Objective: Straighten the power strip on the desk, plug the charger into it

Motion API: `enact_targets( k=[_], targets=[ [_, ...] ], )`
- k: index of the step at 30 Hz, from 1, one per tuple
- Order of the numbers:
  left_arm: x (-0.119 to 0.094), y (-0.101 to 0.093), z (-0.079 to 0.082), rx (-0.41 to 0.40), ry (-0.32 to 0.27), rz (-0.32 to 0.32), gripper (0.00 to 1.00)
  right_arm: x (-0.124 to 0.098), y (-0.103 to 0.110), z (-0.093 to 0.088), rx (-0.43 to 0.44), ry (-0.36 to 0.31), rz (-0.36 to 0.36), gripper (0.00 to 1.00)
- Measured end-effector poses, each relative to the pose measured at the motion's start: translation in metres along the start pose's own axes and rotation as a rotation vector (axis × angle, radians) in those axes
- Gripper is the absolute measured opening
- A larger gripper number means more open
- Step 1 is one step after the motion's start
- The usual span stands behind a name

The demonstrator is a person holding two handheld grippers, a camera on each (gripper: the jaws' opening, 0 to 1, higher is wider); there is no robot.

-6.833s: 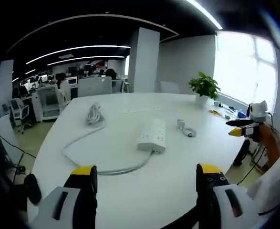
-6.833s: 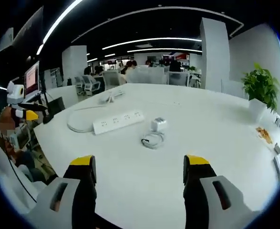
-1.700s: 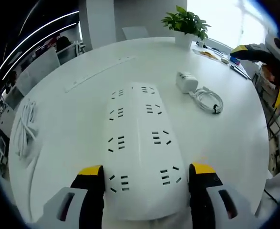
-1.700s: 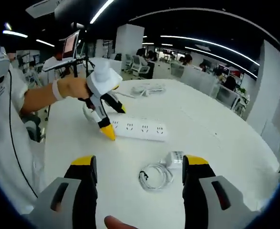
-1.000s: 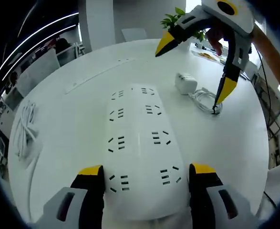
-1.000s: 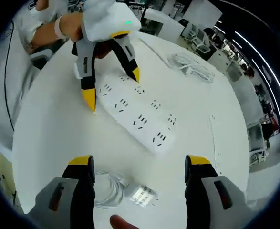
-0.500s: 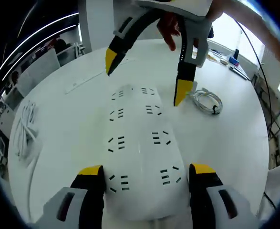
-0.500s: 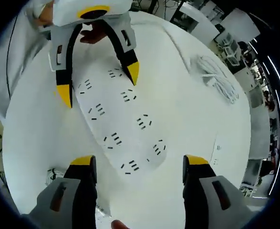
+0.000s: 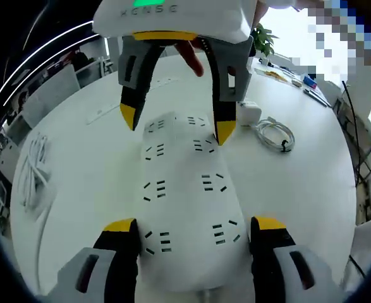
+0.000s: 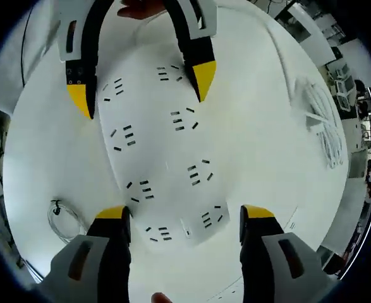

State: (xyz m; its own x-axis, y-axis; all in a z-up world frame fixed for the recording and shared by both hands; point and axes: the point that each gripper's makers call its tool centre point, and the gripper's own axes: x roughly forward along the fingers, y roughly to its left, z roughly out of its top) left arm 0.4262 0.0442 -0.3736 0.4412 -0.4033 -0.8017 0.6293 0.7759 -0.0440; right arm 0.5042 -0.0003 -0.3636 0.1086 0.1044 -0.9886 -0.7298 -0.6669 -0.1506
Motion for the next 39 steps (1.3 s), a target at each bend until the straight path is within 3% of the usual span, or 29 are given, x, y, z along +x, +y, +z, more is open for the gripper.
enact_targets(
  k=[14, 39],
  targets=[
    [-0.001, 0.000, -0.002, 0.003, -0.001, -0.002, 0.73, 0.008, 0.005, 0.003, -0.019, -0.040, 0.077, 0.65],
    [0.003, -0.004, 0.000, 0.079, 0.029, -0.050, 0.72, 0.011, 0.008, -0.013, 0.098, -0.074, 0.059, 0.64]
  ],
)
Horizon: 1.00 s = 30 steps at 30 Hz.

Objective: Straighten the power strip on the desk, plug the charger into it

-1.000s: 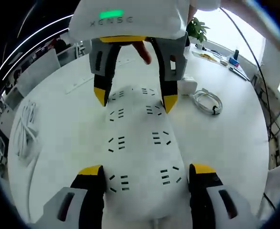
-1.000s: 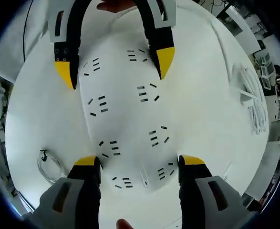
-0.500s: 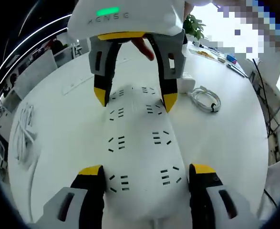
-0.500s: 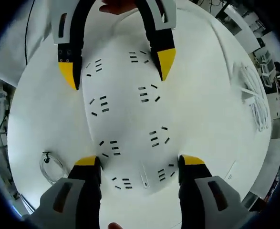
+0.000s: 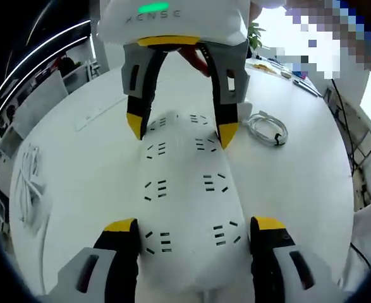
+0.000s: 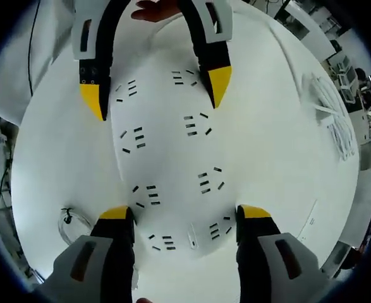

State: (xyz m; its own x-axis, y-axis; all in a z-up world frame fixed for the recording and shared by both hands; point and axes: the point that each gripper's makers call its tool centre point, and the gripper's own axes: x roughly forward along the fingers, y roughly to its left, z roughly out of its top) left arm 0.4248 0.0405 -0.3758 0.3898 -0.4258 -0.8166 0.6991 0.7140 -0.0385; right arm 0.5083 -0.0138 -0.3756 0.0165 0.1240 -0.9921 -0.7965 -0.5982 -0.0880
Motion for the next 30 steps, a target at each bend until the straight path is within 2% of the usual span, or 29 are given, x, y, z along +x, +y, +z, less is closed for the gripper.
enact_targets(
  k=[30],
  targets=[
    [0.003, 0.001, 0.001, 0.019, 0.018, -0.011, 0.72, 0.000, 0.017, 0.008, 0.043, 0.003, 0.004, 0.65]
  ],
)
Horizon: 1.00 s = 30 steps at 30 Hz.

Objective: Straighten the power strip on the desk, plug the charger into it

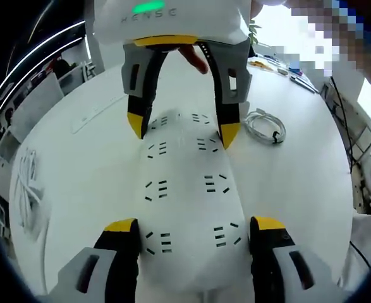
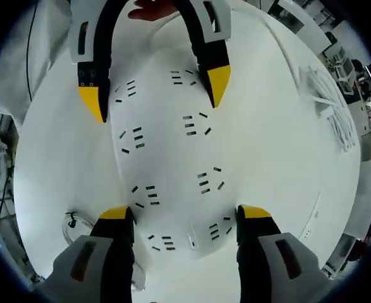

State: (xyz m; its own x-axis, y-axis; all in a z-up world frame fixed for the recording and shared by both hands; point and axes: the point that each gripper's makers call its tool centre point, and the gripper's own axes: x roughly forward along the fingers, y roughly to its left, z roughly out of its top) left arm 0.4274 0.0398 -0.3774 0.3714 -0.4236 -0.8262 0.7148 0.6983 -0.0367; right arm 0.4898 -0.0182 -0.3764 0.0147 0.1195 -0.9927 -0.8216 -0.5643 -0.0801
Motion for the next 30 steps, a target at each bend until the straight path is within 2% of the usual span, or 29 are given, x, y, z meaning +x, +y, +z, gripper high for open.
enact_targets(
  k=[17, 30],
  targets=[
    [-0.0025, -0.0031, -0.0009, 0.002, 0.014, 0.001, 0.72, -0.0025, 0.0072, 0.0040, 0.027, -0.009, -0.004, 0.65],
    [-0.0017, -0.0022, 0.0014, 0.020, 0.005, -0.013, 0.71, -0.0033, 0.0093, 0.0020, 0.078, -0.058, -0.016, 0.65]
  ],
)
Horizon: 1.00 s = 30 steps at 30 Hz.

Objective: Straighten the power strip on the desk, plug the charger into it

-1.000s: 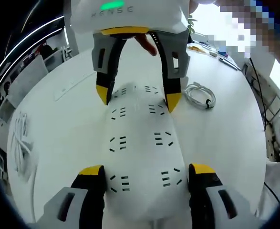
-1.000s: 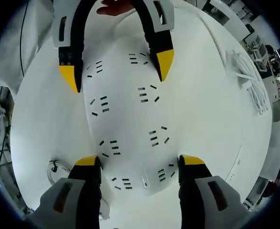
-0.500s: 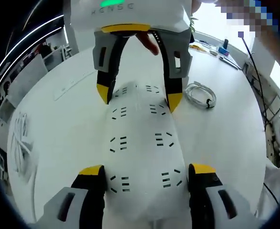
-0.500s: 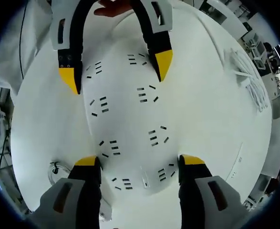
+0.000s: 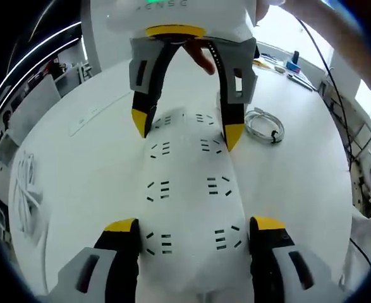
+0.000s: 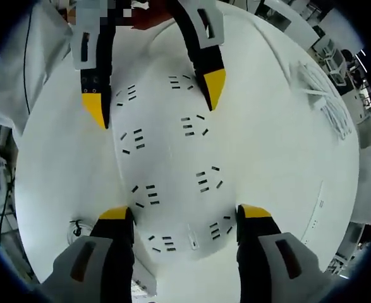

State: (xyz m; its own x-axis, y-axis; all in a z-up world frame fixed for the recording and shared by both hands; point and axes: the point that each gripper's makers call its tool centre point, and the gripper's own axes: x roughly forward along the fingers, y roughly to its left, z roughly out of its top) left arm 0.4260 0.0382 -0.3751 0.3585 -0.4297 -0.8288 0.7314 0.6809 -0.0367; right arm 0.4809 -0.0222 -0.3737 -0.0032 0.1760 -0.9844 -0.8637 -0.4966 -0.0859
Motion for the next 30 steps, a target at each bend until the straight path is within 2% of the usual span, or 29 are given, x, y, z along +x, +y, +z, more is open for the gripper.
enact_targets(
  k=[10, 30],
  targets=[
    [0.0013, 0.0043, 0.0026, 0.010, 0.007, -0.006, 0.71, -0.0004, -0.0004, -0.0019, 0.018, 0.008, -0.002, 0.65],
    [0.0008, -0.0039, 0.0006, 0.040, 0.002, -0.027, 0.71, -0.0011, -0.0016, -0.0082, 0.093, -0.013, -0.022, 0.64]
  ],
)
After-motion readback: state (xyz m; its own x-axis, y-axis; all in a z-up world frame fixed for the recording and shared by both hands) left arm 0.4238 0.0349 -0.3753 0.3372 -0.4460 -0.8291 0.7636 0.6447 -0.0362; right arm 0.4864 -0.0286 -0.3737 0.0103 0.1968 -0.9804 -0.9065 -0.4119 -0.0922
